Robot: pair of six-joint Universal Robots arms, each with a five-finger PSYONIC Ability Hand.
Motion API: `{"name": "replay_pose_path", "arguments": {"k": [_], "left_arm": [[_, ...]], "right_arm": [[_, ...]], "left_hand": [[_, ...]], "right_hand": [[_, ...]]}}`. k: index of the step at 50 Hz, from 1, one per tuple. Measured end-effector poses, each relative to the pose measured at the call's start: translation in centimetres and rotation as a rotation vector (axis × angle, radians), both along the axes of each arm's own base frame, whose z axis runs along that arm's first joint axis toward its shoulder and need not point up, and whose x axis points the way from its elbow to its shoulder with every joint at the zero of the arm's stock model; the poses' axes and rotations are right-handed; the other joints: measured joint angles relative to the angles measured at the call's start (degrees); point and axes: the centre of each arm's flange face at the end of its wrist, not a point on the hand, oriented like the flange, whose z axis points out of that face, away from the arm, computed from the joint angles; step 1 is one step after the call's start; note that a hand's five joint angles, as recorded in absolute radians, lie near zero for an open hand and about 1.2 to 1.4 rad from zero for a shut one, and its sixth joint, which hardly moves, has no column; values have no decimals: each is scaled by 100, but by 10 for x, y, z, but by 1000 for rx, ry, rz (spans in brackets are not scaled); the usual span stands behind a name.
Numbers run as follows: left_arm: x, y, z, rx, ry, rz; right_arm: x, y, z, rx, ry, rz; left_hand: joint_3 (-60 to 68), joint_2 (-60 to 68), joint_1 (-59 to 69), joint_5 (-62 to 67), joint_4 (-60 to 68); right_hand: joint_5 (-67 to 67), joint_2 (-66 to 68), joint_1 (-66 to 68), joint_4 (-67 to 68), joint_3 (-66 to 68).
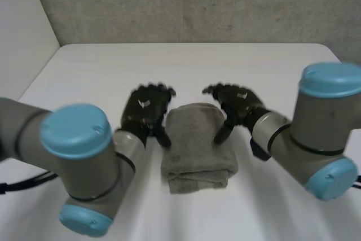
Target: Fold the towel.
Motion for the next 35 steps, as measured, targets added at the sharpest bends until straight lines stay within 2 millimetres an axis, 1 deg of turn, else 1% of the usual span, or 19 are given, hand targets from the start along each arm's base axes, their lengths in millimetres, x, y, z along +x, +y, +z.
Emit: {"name": "replay_pose_path", "arguments": {"k": [1, 3, 4, 8, 9, 12, 16, 22, 24, 30, 35], "left_arm": [[1, -1, 6, -11, 9, 3], [4, -5, 34, -64, 51, 17], [6, -6, 41, -76, 60, 20], [14, -8, 93, -154, 119, 40], [15, -8, 98, -160, 123, 42], [21, -8, 123, -173, 131, 57], [30, -14, 134, -155, 116, 91], [44, -27, 133, -128, 95, 171], [47, -30, 131, -126, 91, 198], [52, -35, 130, -128, 87, 242], [53, -36, 129, -128, 85, 246]], "right_arm": [[-1, 1, 7, -16, -8, -2], [-5, 2, 32, -79, -37, -16], [-6, 2, 38, -94, -44, -22], [-19, 2, 79, -206, -86, -99], [-22, 2, 84, -220, -90, -114], [-34, 1, 105, -281, -104, -197], [-49, -3, 120, -334, -89, -308], [-67, -11, 125, -377, -26, -429], [-70, -13, 125, -383, -12, -447], [-73, -15, 125, -386, 6, -458], [-69, -13, 124, -382, 3, -423]], "left_hand": [[0, 0, 0, -2, 0], [0, 0, 0, 0, 0], [0, 0, 0, 0, 0], [0, 0, 0, 0, 0], [0, 0, 0, 0, 0], [0, 0, 0, 0, 0], [0, 0, 0, 0, 0], [0, -1, 0, 0, 0], [0, -1, 0, 0, 0], [0, -1, 0, 0, 0], [0, -1, 0, 0, 0]], "right_hand": [[0, 0, 0, 0, 0], [0, 0, 0, 0, 0], [0, 0, 0, 0, 0], [0, 0, 0, 0, 0], [0, 0, 0, 0, 0], [0, 0, 0, 0, 0], [0, 0, 0, 0, 0], [0, 0, 0, 0, 0], [0, 0, 0, 0, 0], [0, 0, 0, 0, 0], [0, 0, 0, 0, 0]]}}
